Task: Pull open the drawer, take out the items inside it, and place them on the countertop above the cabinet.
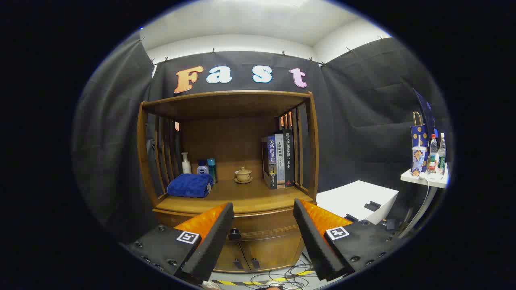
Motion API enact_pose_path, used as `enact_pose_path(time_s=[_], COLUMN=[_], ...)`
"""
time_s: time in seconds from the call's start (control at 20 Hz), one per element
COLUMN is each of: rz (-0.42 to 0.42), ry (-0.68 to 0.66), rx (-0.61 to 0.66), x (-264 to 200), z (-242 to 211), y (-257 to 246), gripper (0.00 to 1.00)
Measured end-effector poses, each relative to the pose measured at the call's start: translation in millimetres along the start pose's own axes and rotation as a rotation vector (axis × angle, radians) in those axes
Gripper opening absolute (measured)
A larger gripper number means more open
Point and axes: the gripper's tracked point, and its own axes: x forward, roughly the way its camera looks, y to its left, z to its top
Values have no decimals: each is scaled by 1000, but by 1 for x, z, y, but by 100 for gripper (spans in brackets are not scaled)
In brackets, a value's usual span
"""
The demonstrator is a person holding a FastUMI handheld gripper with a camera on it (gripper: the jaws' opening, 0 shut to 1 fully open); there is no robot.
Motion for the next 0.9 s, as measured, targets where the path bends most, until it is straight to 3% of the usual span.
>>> enact_pose_path(time_s=[0.9], rz=[13], ry=[7], rx=[-13], x=[6], z=[-4], y=[9], gripper=[98])
